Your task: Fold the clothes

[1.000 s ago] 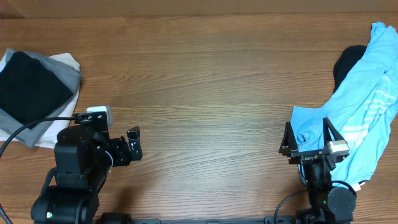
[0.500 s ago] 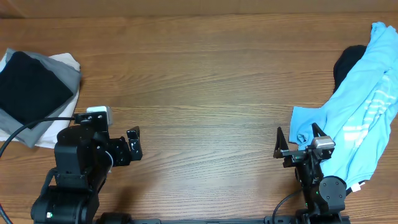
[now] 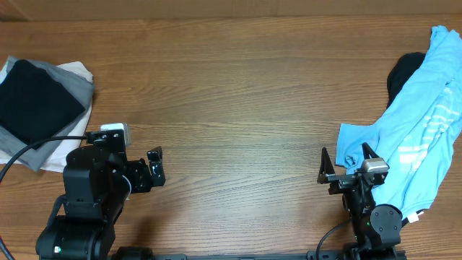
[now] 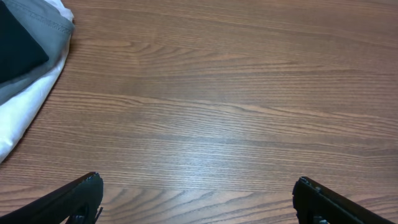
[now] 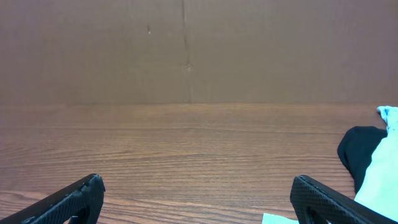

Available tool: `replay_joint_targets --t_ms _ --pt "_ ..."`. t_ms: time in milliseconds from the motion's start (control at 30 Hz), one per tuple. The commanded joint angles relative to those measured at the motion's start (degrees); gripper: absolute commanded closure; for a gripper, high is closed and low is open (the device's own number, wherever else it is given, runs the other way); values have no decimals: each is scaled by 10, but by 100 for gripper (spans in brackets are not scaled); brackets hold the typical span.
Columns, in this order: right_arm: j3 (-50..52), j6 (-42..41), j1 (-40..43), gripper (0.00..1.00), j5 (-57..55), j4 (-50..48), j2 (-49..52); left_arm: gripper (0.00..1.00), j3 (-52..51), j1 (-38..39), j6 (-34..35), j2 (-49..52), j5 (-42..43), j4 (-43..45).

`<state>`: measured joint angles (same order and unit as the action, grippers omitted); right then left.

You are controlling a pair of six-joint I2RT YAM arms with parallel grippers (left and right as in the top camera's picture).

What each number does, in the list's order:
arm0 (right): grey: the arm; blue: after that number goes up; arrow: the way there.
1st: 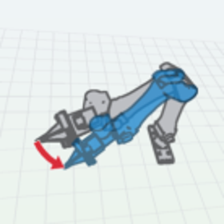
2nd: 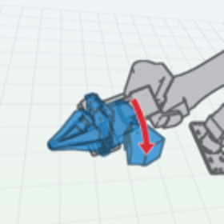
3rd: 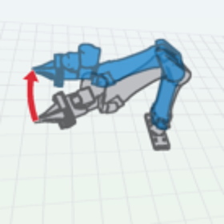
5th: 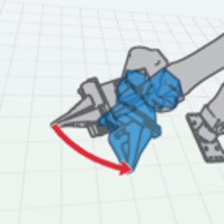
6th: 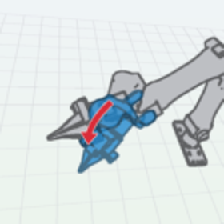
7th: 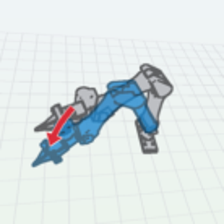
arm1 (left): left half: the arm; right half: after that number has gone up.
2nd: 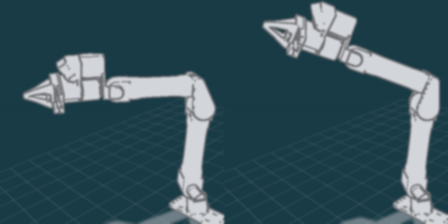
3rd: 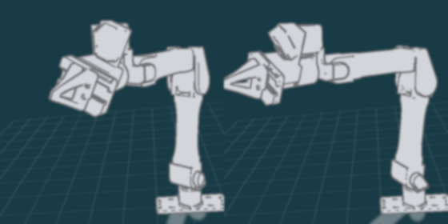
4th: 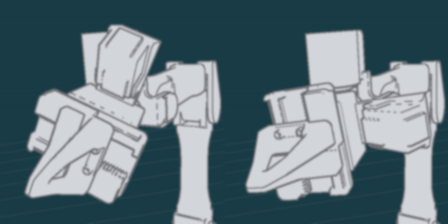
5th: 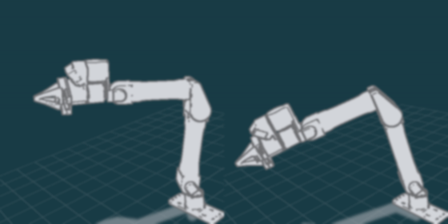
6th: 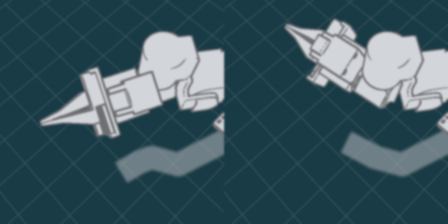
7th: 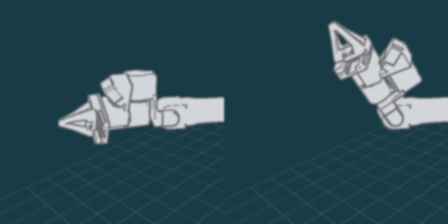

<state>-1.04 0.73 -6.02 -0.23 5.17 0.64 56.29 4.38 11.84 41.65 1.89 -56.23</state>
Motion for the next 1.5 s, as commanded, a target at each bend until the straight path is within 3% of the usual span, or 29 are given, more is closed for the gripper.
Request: replay_joint_targets --t_ms 0,167,300,533,700,967,1133,1200,1467 --pt "6 4 3 0 3 -3 -4 0 -4 -1 -11 -6 0 -2" --pt "6 4 3 0 3 -3 -4 0 -7 -10 -21 -37 -30 -21" --pt "6 4 3 0 3 -3 -4 0 -89 -15 -31 -112 -74 2" --pt "6 4 3 0 3 -3 -4 0 -340 -14 -31 -300 -72 237" --pt "6 4 3 0 3 -3 -4 0 -461 -14 -30 -398 -58 372" --pt "6 4 3 0 3 -3 -4 0 -558 -13 -43 -415 -55 572" --pt "6 4 3 0 3 -3 -4 0 -560 -12 -118 -415 -19 563" --pt "6 4 3 0 3 -3 -4 0 -560 -12 -115 -415 -18 516" --pt "6 4 3 0 3 -3 -4 0 -560 -12 -115 -411 -19 518"
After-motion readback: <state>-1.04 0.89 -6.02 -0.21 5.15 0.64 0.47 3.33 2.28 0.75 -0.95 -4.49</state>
